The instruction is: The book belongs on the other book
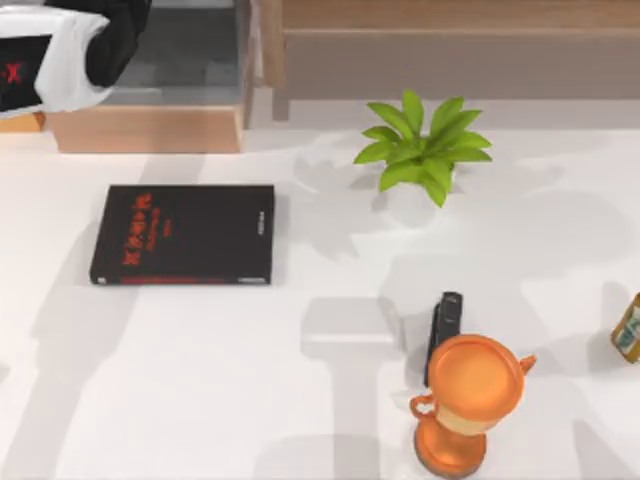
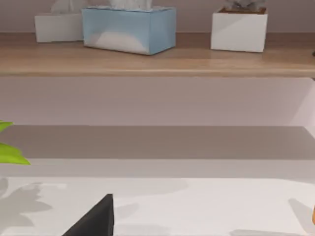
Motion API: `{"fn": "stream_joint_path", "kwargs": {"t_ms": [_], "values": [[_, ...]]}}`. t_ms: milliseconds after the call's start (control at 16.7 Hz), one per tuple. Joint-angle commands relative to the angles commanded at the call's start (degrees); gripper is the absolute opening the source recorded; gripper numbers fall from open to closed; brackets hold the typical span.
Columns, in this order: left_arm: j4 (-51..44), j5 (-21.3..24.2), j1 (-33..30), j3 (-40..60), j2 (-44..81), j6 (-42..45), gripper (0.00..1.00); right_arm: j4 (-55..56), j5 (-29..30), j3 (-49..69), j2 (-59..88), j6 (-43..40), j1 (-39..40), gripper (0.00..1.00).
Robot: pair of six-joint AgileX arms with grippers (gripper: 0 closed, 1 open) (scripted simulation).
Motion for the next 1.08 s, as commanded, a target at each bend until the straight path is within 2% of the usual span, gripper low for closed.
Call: {"fn": "stream_joint_path", "kwargs": {"t_ms": [1080], "values": [[-1.27, -0.28, -0.19, -1.81, -3.15, 0.84, 0.0, 0.0, 0.0, 0.0, 0.0, 0.0, 0.0, 1.0]]}}
